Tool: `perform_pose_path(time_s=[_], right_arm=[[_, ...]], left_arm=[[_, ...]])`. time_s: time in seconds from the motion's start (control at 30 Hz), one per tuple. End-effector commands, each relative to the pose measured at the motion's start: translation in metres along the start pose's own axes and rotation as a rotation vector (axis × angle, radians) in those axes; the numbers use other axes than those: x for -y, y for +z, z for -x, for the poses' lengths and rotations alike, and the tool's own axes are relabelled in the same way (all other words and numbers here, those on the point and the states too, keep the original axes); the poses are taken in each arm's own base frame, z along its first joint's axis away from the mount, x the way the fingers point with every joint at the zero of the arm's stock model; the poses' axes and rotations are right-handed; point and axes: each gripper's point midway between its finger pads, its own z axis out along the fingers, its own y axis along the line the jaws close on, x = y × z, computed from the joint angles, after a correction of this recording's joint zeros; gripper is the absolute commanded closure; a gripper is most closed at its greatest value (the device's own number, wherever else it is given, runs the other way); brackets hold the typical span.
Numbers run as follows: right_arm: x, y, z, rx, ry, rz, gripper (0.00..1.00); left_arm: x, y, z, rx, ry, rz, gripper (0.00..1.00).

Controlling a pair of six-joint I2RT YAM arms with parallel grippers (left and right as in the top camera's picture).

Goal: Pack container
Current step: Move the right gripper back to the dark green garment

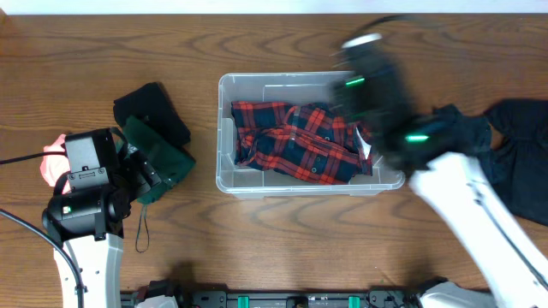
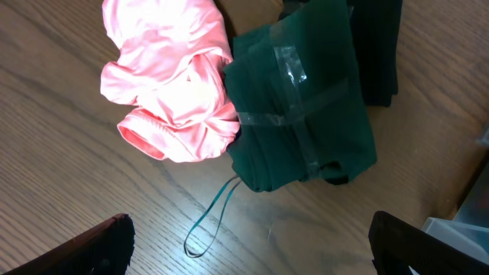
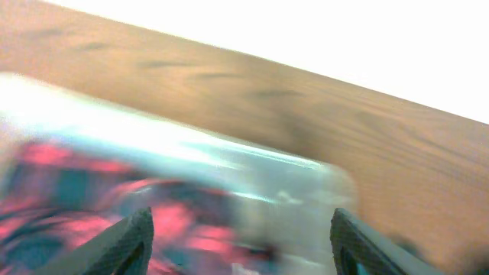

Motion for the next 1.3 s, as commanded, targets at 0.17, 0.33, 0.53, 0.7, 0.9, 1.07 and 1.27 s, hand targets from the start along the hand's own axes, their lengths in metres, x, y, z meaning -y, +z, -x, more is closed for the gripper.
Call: perform_pose_path(time_s=[0.17, 0.33, 0.53, 0.7, 0.9, 1.07, 1.27], right_arm=[[0.143, 0.048, -0.116, -0.441, 0.070, -0.251, 0.27], [0.172, 0.077, -0.186, -0.675, 0.120, -0.295, 0.28], [0.176, 0.103, -0.245, -0.858, 0.131, -0.287, 0.28], [0.172, 0.115, -0.281, -0.963, 0.124, -0.271, 0.28], [0.172, 0.119, -0.301, -1.021, 0.129, -0.294, 0.52], [0.179, 0.114, -0.294, -1.005, 0.132, -0.335, 0.99], [0.185, 0.097, -0.236, -0.853, 0.147, -0.353, 0.99]], left_arm=[[-0.003, -0.003, 0.006, 0.016, -0.013, 0.013, 0.02], [-0.003, -0.003, 0.006, 0.015, -0.013, 0.014, 0.02], [-0.003, -0.003, 0.006, 0.015, -0.013, 0.014, 0.02], [-0.003, -0.003, 0.006, 0.015, -0.013, 0.013, 0.02], [-0.003, -0.003, 0.006, 0.016, -0.013, 0.014, 0.02], [-0.003, -0.003, 0.006, 0.016, -0.013, 0.014, 0.02], [-0.003, -0.003, 0.006, 0.016, -0.013, 0.014, 0.02]])
